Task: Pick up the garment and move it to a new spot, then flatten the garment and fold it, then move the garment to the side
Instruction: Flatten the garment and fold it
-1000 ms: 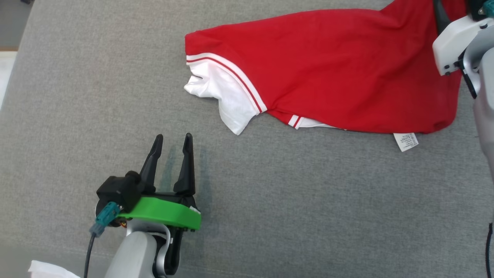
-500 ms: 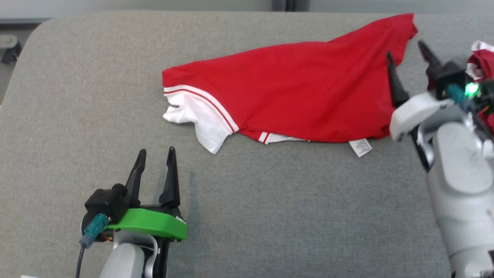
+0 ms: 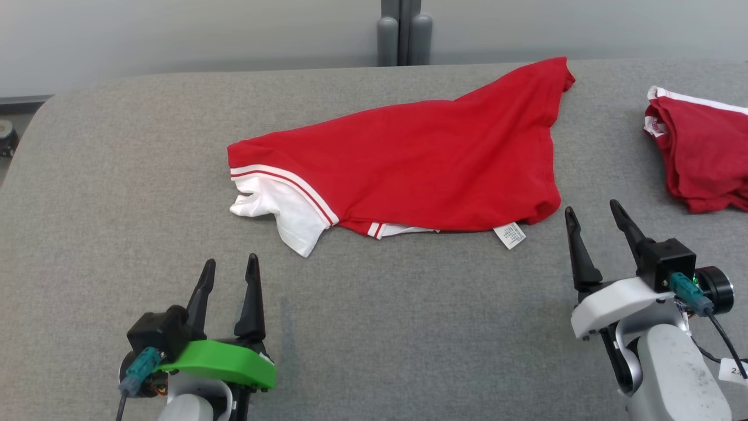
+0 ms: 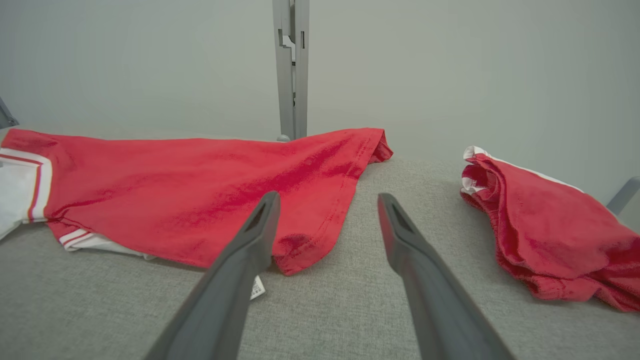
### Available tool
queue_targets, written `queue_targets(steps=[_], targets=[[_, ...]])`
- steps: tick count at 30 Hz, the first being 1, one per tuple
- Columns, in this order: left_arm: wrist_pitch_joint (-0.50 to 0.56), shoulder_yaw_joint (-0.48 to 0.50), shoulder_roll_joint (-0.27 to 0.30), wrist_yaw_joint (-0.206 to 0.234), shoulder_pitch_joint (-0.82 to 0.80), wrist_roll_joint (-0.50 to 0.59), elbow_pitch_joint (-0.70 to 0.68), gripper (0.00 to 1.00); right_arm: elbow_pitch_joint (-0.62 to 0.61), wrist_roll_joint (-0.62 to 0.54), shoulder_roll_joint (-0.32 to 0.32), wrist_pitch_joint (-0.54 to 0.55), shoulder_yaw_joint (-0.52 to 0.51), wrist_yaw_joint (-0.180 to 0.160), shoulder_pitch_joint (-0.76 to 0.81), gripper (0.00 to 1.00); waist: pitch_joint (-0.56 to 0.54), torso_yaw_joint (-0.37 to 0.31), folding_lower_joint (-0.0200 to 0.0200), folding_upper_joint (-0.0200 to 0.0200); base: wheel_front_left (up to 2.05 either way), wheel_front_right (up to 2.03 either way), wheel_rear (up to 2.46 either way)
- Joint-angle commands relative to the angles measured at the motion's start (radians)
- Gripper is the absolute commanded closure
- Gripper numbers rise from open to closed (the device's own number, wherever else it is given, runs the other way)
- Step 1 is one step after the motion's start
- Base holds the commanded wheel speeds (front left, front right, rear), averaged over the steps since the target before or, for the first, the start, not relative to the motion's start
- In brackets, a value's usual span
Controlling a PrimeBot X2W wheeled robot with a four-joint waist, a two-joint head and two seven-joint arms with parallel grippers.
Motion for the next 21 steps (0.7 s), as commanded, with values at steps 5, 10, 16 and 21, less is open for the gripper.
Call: queue_targets(steps=[5,10,16,21], targets=[[0.000,0.014,0.004,-0.008,-0.002,0.022,0.023,0.00,-0.031,0.033,-0.003,-0.004,0.033,-0.002,0.035,0.00,0.003,-0.014,0.0000,0.0000,0.00,0.00,0.00],[0.000,0.024,0.024,-0.013,-0.074,0.046,0.102,0.00,-0.056,0.026,-0.002,-0.004,0.050,-0.002,0.016,0.00,0.028,-0.029,0.0000,0.0000,0.00,0.00,0.00],[0.017,0.033,0.062,-0.018,-0.225,0.032,0.260,0.00,-0.079,0.014,-0.003,-0.004,0.080,-0.002,-0.004,0.00,0.085,-0.063,0.0000,0.0000,0.00,0.00,0.00],[0.030,0.051,0.098,-0.016,-0.352,0.024,0.390,0.00,-0.091,0.002,-0.003,-0.004,0.085,-0.002,-0.026,0.00,0.142,-0.100,0.0000,0.0000,0.00,0.00,0.00]])
